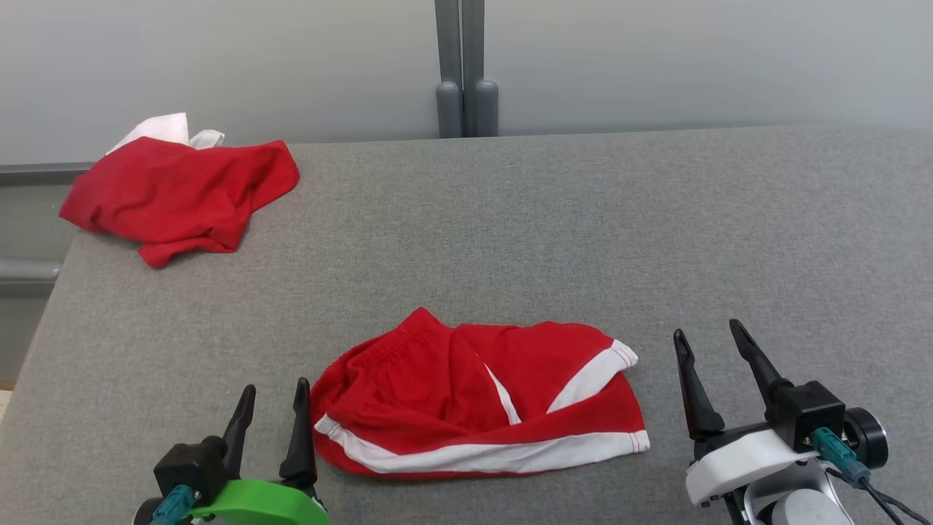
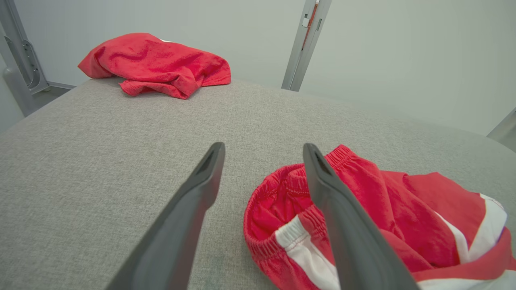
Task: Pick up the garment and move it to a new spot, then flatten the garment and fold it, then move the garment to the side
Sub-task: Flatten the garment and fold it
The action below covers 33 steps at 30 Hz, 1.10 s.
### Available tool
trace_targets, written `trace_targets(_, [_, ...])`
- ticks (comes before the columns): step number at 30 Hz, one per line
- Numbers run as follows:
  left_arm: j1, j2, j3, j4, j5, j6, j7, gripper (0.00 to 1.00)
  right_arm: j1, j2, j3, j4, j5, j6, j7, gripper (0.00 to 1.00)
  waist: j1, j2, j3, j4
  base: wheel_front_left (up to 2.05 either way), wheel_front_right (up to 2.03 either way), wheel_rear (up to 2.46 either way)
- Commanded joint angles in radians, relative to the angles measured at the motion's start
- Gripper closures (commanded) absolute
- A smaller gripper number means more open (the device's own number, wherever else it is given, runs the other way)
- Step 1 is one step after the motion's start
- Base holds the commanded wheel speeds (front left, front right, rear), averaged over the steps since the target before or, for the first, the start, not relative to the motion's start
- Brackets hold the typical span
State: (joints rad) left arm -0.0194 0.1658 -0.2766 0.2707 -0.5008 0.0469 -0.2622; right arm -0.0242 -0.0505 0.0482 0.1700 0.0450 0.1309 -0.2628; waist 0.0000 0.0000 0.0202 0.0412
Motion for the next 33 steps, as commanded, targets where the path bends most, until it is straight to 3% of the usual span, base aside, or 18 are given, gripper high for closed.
trace_targets(1, [0.021,-0.007,0.012,-0.005,0.011,-0.007,-0.003,0.00,0.016,0.000,0.000,-0.004,0.008,0.000,-0.003,0.00,0.0000,0.0000,-0.004,0.000,0.00,0.00,0.00])
trace_targets(19, [0.048,-0.054,0.076,-0.007,0.103,-0.058,-0.004,0.00,0.017,0.000,-0.004,-0.016,0.029,0.000,-0.003,0.00,0.0000,0.0000,-0.007,-0.005,0.00,0.00,0.00])
trace_targets(25, [0.028,-0.003,0.016,0.014,0.143,-0.102,0.048,0.00,0.036,0.000,-0.015,-0.011,0.000,0.000,-0.003,0.00,0.0000,0.0000,-0.005,-0.007,0.00,0.00,0.00])
trace_targets(33, [-0.001,0.118,-0.052,0.007,0.171,-0.151,0.201,0.00,0.044,0.000,-0.017,0.001,-0.016,0.000,-0.003,0.00,0.0000,0.0000,0.000,-0.012,0.00,0.00,0.00])
